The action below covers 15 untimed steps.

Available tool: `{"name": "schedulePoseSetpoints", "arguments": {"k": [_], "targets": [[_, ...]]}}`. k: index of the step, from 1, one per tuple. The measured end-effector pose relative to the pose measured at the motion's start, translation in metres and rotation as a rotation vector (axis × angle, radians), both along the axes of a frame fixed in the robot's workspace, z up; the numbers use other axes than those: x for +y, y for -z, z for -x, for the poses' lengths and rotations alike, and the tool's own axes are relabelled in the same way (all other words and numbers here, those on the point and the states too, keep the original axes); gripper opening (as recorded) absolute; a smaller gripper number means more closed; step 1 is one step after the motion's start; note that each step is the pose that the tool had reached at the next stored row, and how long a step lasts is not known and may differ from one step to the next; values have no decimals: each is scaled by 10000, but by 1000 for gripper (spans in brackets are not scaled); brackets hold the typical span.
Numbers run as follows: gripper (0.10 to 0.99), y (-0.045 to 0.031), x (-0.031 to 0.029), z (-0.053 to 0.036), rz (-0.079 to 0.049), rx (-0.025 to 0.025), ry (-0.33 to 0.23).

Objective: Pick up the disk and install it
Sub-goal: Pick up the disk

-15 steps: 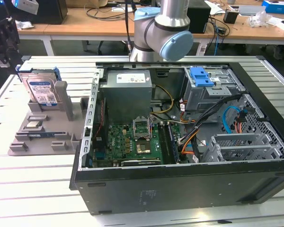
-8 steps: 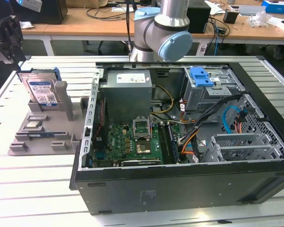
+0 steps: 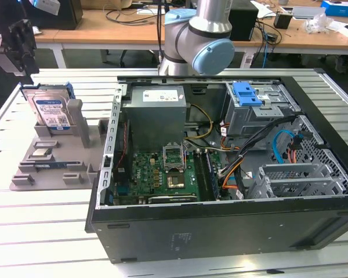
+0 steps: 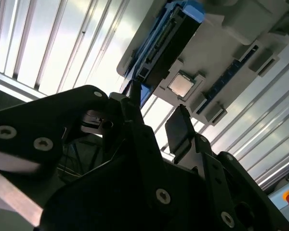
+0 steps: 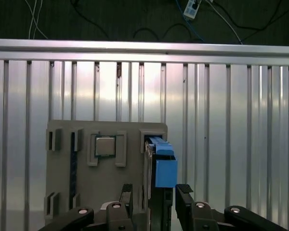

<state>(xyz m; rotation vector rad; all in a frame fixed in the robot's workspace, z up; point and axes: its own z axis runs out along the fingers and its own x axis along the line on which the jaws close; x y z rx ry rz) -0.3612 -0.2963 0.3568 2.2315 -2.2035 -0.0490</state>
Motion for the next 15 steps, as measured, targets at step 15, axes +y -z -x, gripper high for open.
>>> {"name": "schedulePoseSetpoints", "arguments": {"k": [15], "targets": [[482,130,116,0,22,0,-23]]}}
